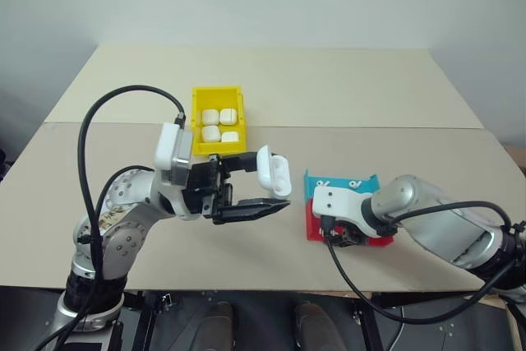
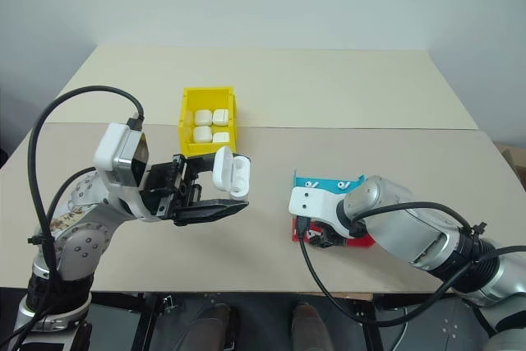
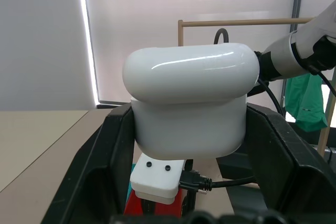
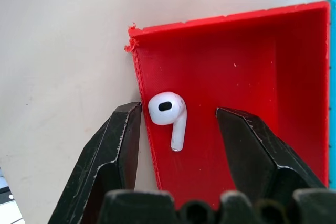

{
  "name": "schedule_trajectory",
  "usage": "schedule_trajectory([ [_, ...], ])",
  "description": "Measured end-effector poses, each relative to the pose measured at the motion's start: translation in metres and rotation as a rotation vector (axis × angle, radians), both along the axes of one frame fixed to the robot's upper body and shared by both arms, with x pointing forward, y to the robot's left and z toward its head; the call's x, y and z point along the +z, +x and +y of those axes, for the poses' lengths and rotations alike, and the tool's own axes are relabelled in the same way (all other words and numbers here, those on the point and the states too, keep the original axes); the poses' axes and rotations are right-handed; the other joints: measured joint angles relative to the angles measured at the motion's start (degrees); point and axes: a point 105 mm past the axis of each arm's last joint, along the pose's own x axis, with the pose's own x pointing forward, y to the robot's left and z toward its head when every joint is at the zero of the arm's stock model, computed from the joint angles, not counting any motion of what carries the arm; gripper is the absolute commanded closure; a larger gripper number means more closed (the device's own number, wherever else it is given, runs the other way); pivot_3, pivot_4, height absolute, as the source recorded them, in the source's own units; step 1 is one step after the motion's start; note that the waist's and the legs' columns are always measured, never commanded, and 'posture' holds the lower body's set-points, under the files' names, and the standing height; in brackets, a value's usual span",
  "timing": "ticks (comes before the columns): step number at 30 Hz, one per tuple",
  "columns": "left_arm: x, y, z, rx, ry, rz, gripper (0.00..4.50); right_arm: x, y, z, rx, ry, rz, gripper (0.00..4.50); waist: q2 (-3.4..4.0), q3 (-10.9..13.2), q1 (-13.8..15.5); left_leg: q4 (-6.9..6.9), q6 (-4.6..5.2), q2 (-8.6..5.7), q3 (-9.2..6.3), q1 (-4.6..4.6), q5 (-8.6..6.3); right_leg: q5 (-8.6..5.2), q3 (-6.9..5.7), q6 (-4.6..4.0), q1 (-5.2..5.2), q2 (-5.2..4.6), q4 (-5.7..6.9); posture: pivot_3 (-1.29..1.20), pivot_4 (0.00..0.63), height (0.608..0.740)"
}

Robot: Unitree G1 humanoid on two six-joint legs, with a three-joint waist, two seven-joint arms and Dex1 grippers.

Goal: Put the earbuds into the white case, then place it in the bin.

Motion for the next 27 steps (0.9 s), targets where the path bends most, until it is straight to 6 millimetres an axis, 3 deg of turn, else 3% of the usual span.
schedule_trajectory([
  [2,-0.0003,0.0001,0.0003,0.003,-0.003,0.000,1.71,-0.0001,0.0002,-0.0002,0.002,-0.002,-0.001,1.77,0.00,0.00,0.00,0.00,0.00,0.00,0.00,0.00,0.00,0.00,0.00,0.00,0.00,0.00,0.00,0.00,0.150,0.740],
  [4,0.0003,0.0000,0.0005,0.004,-0.006,-0.006,1.71,-0.0004,0.0006,-0.0005,0.005,-0.004,-0.001,2.13,0.00,0.00,0.00,0.00,0.00,0.00,0.00,0.00,0.00,0.00,0.00,0.00,0.00,0.00,0.00,0.00,0.150,0.740],
  [10,0.0002,0.0001,0.0009,0.006,-0.002,-0.007,1.71,-0.0005,0.0004,0.0006,0.026,-0.006,-0.003,3.91,0.00,0.00,-0.01,0.01,0.00,0.00,0.00,0.02,0.00,0.00,0.00,0.00,0.03,0.00,0.01,0.00,0.150,0.740],
  [27,0.0005,-0.0002,0.0016,-0.011,0.005,-0.015,1.71,0.0039,-0.0044,-0.0022,-0.005,0.065,0.052,3.90,0.00,0.00,0.02,0.00,0.00,0.00,0.00,0.02,0.00,0.00,0.00,0.00,0.03,0.00,0.00,0.00,0.150,0.740],
])
